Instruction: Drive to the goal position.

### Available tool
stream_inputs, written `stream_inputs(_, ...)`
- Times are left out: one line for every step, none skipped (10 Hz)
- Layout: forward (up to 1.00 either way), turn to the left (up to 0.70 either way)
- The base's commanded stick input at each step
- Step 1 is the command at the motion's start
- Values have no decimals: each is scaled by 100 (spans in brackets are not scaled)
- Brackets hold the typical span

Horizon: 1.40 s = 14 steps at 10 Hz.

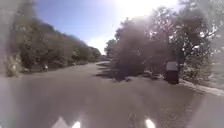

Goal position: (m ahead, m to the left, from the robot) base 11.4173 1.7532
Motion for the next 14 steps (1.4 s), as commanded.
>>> stream_inputs(50,0)
stream_inputs(50,0)
stream_inputs(50,0)
stream_inputs(50,0)
stream_inputs(50,0)
stream_inputs(50,0)
stream_inputs(50,0)
stream_inputs(50,0)
stream_inputs(50,0)
stream_inputs(50,0)
stream_inputs(50,0)
stream_inputs(50,0)
stream_inputs(50,0)
stream_inputs(50,0)
